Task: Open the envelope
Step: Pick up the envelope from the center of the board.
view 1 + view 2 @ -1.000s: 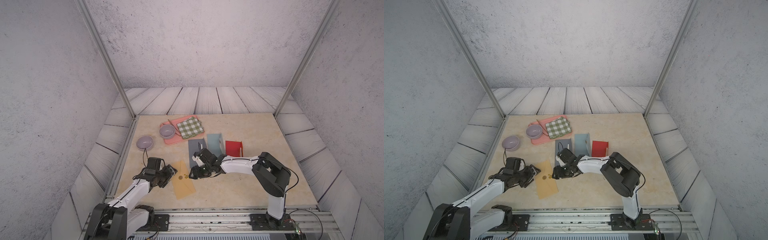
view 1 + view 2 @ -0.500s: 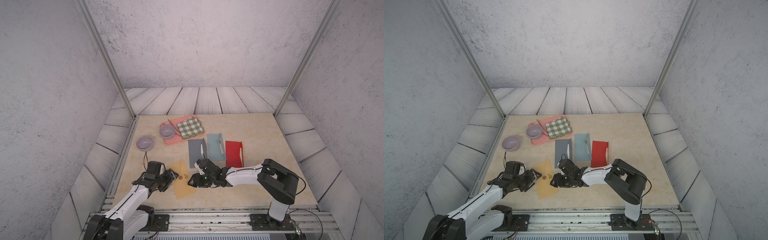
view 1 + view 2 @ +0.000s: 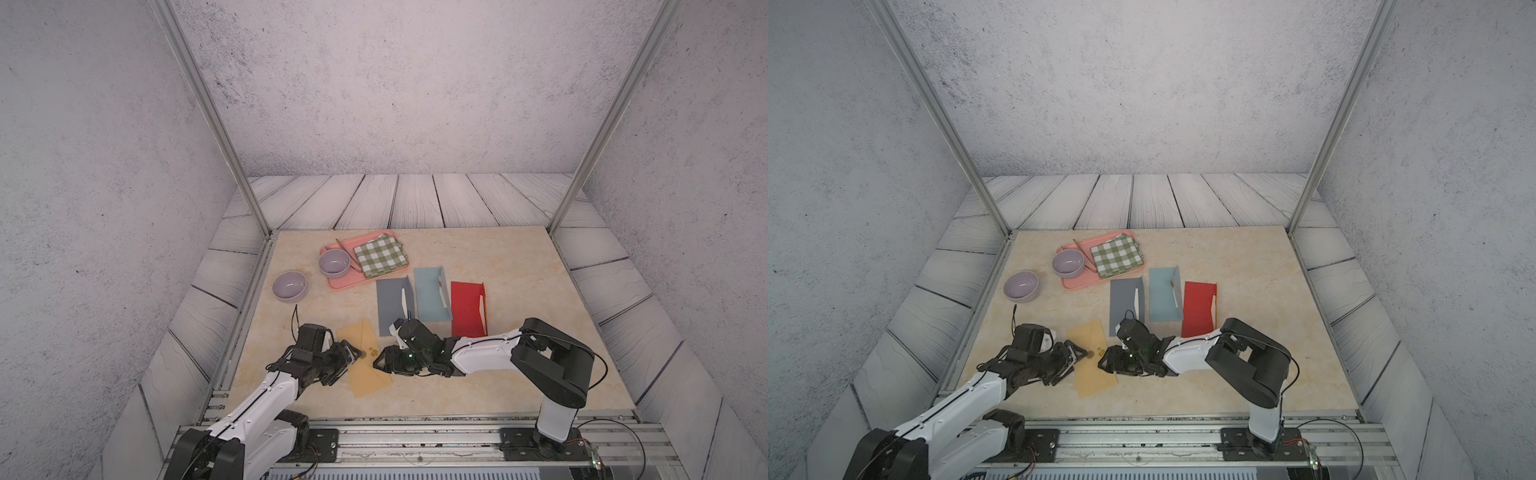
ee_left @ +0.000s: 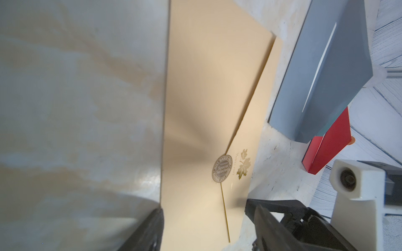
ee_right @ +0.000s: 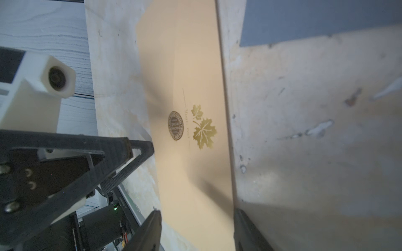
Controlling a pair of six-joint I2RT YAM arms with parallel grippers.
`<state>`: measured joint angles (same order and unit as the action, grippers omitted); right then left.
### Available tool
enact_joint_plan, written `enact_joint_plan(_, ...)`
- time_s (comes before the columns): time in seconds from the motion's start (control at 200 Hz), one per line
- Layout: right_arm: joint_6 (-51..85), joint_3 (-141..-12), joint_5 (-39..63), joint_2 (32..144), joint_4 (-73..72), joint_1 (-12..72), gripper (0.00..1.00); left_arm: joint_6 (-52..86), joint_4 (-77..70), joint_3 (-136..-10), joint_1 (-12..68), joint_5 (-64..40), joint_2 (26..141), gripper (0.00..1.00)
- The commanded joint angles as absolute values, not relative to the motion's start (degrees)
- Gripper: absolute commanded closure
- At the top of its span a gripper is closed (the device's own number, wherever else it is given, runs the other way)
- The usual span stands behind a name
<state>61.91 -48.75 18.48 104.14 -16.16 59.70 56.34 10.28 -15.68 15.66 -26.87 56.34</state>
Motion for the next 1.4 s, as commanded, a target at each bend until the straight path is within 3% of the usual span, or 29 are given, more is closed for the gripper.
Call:
enact_joint_plan(0.0,60.9,-48.0,20.0,106.7,-17.7,60.1,0.43,57.3,16.9,-10.7,16.4,-24.8,59.2,0.29)
enact_joint_plan(0.195,59.3,-47.1,20.6,103.5,-23.1,59.9,0.44,58.0,18.2,-9.5,16.6,-23.4,56.9,0.29)
enact_joint_plan(0.841,58.9,-43.6,19.6,100.5,-32.5,59.9,0.65,58.9,17.3,-8.0,16.5,-22.8,55.0,0.29)
enact_joint_plan(1.396,66.6,-43.6,18.1,103.3,-30.9,59.1,0.60,60.5,14.6,-6.0,16.5,-23.8,53.8,0.29)
